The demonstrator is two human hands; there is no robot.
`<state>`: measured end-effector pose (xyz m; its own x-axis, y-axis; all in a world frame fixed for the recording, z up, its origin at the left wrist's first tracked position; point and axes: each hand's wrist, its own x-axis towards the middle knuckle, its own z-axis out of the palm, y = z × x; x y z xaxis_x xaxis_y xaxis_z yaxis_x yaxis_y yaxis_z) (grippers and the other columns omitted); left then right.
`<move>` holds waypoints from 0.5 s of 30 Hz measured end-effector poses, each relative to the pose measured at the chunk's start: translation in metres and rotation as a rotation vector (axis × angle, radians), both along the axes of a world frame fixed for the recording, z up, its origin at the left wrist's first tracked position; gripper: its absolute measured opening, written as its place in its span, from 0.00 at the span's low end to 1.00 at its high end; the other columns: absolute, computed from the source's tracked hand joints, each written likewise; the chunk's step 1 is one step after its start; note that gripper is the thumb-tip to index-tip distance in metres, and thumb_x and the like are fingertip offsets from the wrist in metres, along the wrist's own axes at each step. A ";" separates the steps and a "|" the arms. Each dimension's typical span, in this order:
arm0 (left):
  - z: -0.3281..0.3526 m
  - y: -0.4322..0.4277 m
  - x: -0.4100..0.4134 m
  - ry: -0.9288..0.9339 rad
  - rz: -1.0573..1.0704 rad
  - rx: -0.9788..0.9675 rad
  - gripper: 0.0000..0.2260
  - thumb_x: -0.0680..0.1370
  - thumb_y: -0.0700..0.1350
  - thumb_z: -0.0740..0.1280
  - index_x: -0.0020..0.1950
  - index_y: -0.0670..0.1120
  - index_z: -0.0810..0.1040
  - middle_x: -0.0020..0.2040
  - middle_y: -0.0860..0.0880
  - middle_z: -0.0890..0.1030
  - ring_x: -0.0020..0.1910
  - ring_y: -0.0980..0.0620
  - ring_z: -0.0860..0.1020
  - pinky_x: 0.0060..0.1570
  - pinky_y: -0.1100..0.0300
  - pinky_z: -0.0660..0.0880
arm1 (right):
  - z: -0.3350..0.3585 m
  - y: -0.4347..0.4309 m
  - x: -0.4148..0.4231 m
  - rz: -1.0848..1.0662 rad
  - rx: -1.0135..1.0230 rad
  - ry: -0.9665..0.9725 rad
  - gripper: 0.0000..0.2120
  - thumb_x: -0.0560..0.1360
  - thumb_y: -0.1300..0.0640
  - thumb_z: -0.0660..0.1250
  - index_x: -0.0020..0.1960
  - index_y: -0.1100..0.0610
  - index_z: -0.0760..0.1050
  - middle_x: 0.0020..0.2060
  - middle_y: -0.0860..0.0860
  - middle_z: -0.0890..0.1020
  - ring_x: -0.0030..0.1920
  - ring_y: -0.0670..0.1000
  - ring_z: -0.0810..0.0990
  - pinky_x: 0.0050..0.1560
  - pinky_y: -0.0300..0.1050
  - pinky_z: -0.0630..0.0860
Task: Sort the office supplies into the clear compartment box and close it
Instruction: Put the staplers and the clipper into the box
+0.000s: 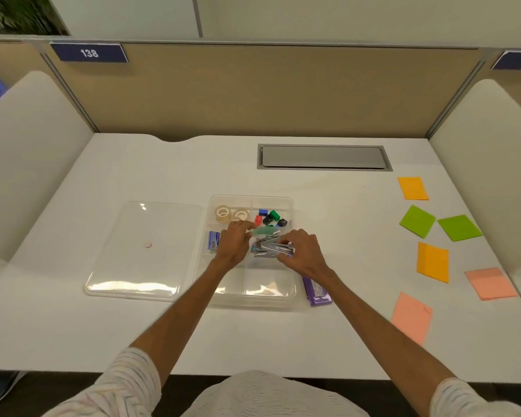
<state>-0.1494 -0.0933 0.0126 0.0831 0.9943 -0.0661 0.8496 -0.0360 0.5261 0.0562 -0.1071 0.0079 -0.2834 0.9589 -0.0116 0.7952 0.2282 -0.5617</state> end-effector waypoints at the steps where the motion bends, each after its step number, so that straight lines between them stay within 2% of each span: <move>1: 0.000 -0.002 0.002 -0.008 0.002 0.011 0.13 0.83 0.41 0.58 0.66 0.46 0.75 0.65 0.46 0.77 0.66 0.46 0.70 0.63 0.46 0.69 | 0.000 -0.001 -0.002 0.019 -0.005 -0.024 0.17 0.70 0.50 0.72 0.57 0.52 0.79 0.52 0.48 0.82 0.55 0.51 0.76 0.57 0.49 0.66; 4: -0.001 -0.005 0.008 0.004 -0.008 0.027 0.14 0.84 0.41 0.55 0.66 0.46 0.75 0.63 0.46 0.77 0.64 0.46 0.71 0.61 0.47 0.70 | -0.003 -0.003 -0.005 0.036 -0.021 0.002 0.17 0.71 0.52 0.71 0.59 0.52 0.78 0.56 0.48 0.81 0.58 0.51 0.75 0.58 0.49 0.66; 8: -0.004 -0.008 0.018 0.030 -0.050 0.052 0.13 0.84 0.43 0.54 0.64 0.47 0.75 0.62 0.47 0.78 0.61 0.46 0.72 0.58 0.49 0.67 | -0.002 -0.005 -0.001 -0.068 0.030 0.169 0.17 0.72 0.57 0.71 0.60 0.55 0.78 0.57 0.51 0.80 0.59 0.52 0.75 0.59 0.51 0.71; 11: -0.007 -0.010 0.028 0.031 -0.074 0.055 0.13 0.84 0.44 0.54 0.64 0.46 0.75 0.63 0.47 0.77 0.61 0.47 0.72 0.60 0.49 0.69 | -0.001 -0.007 0.012 -0.144 0.047 0.225 0.14 0.74 0.57 0.70 0.59 0.55 0.77 0.55 0.51 0.79 0.56 0.52 0.76 0.58 0.52 0.73; 15: -0.012 -0.013 0.047 0.022 -0.116 0.066 0.13 0.84 0.44 0.55 0.64 0.45 0.75 0.64 0.47 0.76 0.65 0.48 0.71 0.63 0.51 0.65 | -0.006 -0.014 0.036 -0.234 0.022 0.203 0.11 0.75 0.59 0.68 0.58 0.56 0.77 0.55 0.50 0.80 0.55 0.51 0.77 0.59 0.54 0.73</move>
